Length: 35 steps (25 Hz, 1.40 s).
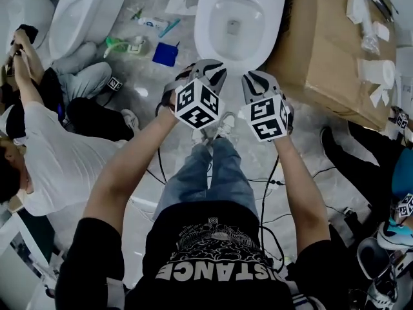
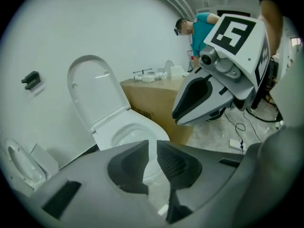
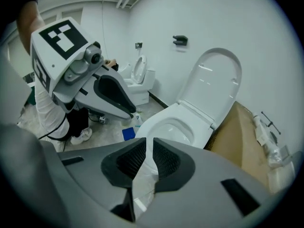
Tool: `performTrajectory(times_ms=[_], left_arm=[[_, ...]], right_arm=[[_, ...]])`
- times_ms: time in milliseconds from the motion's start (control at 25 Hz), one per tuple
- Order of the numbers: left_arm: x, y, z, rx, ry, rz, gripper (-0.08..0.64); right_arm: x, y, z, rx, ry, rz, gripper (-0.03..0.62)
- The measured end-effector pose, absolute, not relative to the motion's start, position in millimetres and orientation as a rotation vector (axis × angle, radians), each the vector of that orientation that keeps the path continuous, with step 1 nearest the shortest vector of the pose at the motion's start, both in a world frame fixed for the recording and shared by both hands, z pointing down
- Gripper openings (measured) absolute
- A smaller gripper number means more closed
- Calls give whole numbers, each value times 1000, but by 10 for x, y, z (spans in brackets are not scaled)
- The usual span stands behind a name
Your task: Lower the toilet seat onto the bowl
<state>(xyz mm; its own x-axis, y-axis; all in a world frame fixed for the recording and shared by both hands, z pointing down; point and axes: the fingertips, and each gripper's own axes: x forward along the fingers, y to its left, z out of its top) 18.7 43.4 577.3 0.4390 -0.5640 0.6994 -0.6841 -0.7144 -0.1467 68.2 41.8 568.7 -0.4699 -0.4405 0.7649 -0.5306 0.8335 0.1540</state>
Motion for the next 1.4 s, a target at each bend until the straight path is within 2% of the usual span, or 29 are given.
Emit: performTrajectory(times_ms=[360,680,1040,1400], left_arm=[[181,473,4498,2507,-1300,764,37],[171,788,3787,2446,-1397,465,12],[163,1055,3405,2368,-1433,271,11],[74,1166,3306,2353,-1455,231,11]], right_arm=[[532,521,4402,963,-2301,232,43],[485,732,3545,1156,-2444,286,21],[524,1018,3123,1221,-2523,324,17],[438,1173,3110,1213,-2542,358,17]])
